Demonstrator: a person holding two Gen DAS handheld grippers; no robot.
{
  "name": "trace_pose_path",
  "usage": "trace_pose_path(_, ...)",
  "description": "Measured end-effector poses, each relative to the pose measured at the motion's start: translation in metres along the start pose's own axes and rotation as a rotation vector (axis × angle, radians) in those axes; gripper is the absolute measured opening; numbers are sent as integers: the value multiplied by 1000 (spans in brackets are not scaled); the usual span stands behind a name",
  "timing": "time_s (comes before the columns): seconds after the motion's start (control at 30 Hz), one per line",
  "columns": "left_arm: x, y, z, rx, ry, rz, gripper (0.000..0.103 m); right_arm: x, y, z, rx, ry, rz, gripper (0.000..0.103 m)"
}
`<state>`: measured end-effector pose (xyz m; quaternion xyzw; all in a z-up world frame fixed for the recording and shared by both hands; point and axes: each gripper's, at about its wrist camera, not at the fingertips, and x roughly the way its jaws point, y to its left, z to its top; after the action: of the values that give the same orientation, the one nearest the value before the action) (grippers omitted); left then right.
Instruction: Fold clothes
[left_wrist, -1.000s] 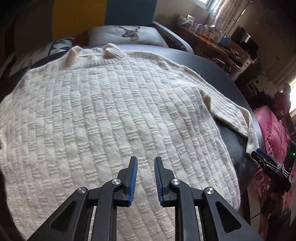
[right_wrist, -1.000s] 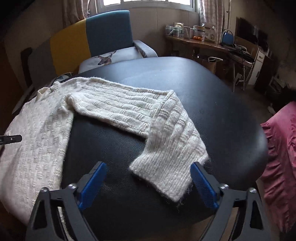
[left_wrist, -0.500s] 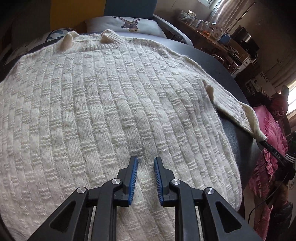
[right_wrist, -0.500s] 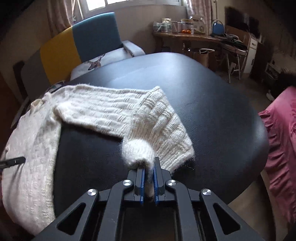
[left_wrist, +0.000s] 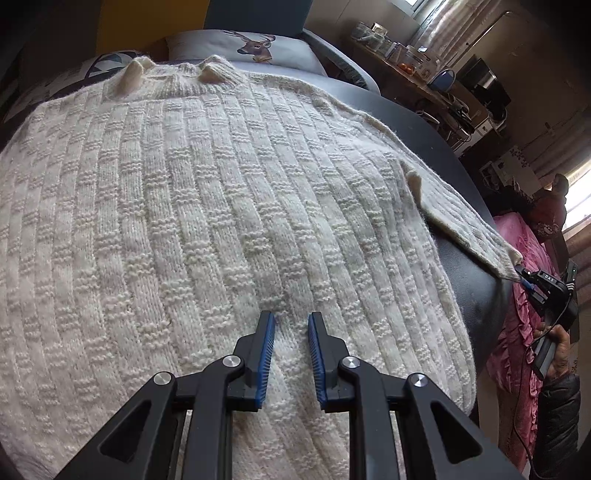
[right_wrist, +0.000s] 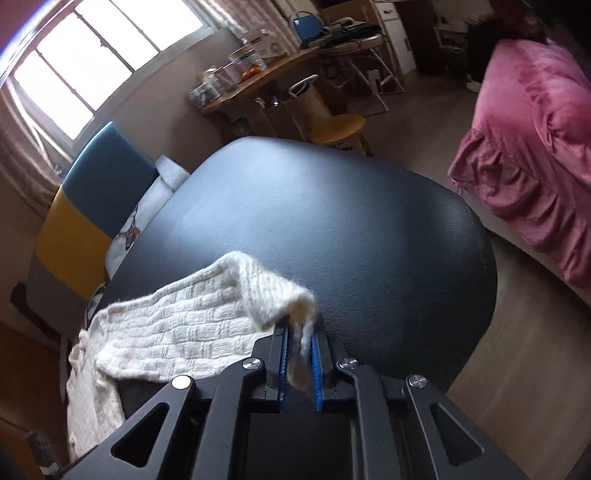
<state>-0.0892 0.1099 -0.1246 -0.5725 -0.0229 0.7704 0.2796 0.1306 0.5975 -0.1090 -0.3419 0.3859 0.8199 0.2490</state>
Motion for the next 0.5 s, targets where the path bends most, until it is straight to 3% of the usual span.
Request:
trace_pose_path(0.1,-8,-4,11,2,1,34,18,-24,-2,3,-36,-75,-57,17)
trace_pose_path(0.2,-25,-19,31,83,-70,56,18,-40,12,5,-120,-105,-73,22)
trace_pose_path(0.4,-30,-63,88,193,-139,33,19,-7,79,-5,-326,-5,-12,24)
trace_pose_path(0.5,-20,-94,116,263,-144,17,19,19,106,-14,-405,46,-43,24)
